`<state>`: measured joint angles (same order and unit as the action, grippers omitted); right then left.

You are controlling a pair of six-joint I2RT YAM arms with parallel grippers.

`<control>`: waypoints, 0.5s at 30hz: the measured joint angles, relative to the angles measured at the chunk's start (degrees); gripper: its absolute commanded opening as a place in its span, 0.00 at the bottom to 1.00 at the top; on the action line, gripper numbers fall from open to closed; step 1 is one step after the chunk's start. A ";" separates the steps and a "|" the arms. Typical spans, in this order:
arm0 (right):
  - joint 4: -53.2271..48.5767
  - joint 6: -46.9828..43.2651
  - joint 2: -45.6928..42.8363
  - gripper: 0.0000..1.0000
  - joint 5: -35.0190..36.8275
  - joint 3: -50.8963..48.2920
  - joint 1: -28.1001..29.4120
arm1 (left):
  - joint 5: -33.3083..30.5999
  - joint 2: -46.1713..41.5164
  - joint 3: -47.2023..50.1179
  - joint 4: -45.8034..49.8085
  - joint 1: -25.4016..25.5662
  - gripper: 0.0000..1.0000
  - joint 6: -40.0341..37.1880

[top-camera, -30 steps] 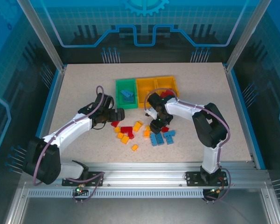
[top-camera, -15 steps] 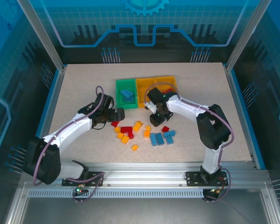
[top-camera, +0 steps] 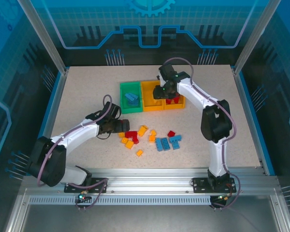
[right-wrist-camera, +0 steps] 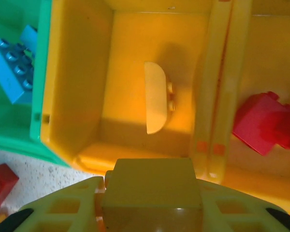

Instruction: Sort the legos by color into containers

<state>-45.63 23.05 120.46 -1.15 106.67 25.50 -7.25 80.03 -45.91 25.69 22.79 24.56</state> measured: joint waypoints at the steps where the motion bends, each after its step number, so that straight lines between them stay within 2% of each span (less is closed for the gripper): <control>1: -0.74 0.85 1.64 0.35 -0.20 1.62 0.00 | 0.02 0.59 0.00 -0.07 0.00 0.99 -0.02; 4: -2.78 2.75 5.60 0.39 -0.44 6.19 -0.04 | 0.02 2.40 -0.09 -0.24 0.00 0.99 -0.52; 8: -4.96 4.48 8.46 0.48 -0.63 10.69 -0.04 | -0.04 6.01 -1.25 -0.46 0.00 0.99 -1.62; 10: -5.35 5.20 8.92 0.56 -0.68 11.63 -0.04 | -0.24 7.87 -2.23 -0.79 0.00 0.98 -2.40; 15: -5.73 6.01 8.87 0.67 -1.29 11.82 0.02 | -0.42 11.26 -4.17 -1.31 -0.28 0.97 -3.76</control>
<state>-51.35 29.06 129.34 -2.44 118.50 25.52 -7.66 91.29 -50.09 24.38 22.50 20.80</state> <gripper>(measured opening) 0.637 0.976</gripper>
